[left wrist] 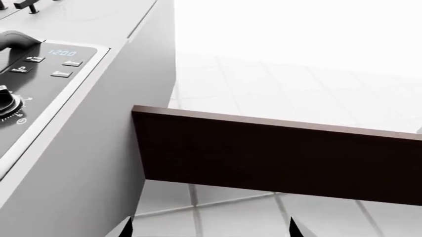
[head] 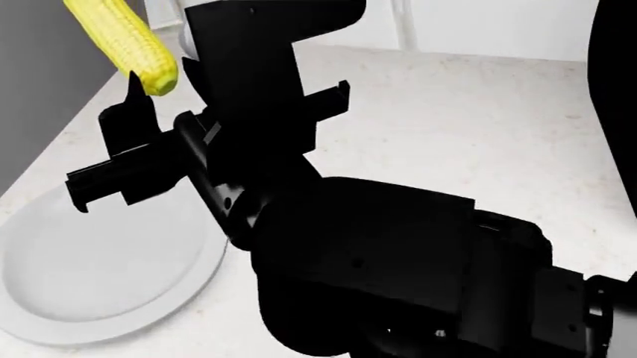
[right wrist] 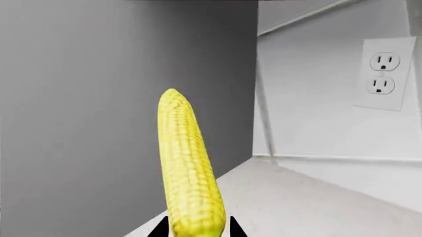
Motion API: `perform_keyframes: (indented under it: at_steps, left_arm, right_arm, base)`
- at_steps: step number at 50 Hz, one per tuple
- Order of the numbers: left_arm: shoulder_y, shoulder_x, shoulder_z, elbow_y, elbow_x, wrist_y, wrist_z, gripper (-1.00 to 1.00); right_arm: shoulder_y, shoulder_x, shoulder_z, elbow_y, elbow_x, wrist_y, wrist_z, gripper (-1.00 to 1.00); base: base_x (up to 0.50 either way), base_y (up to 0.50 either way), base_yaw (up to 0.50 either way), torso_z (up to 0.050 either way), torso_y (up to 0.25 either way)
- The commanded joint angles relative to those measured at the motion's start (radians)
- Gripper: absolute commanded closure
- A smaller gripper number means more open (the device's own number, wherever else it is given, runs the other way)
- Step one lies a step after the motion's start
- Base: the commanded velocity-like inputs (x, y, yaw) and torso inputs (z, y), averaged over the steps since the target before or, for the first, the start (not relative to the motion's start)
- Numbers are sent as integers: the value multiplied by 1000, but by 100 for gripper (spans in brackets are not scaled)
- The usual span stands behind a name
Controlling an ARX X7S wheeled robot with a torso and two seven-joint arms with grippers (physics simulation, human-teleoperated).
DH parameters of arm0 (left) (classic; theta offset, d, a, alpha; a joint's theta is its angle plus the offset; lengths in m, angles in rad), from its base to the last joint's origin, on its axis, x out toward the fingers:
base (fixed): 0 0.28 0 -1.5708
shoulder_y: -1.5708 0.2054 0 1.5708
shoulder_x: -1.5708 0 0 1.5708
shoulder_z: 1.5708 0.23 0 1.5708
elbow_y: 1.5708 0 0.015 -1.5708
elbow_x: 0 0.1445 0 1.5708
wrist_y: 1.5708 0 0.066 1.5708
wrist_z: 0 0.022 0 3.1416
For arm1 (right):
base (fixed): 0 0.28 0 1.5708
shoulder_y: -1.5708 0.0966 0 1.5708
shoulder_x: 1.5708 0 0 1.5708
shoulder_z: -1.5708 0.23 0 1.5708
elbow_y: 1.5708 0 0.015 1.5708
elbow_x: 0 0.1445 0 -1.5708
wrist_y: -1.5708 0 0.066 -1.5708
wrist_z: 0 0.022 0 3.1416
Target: Pick the corn from the top rack in the oven and place it on the plate on the counter.
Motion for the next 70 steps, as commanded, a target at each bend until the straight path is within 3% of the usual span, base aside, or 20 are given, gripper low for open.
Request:
perform_keyframes:
  at_steps: [1, 30, 70]
  left_arm:
    - [7, -7, 4, 0, 10, 4, 0, -100]
    - [10, -14, -2, 0, 9, 9, 0, -100]
    - [38, -13, 2, 0, 32, 17, 0, -100]
  right_arm:
    - [-10, -108, -31, 229, -30, 36, -140, 100]
    - [-62, -262, -116, 432, -51, 116, -258, 100]
    - [-178, -243, -140, 342, -67, 93, -207, 100]
  base:
    - [0, 0, 0, 0, 0]
    - [0, 0, 0, 0, 0]
    - [0, 0, 0, 0, 0]
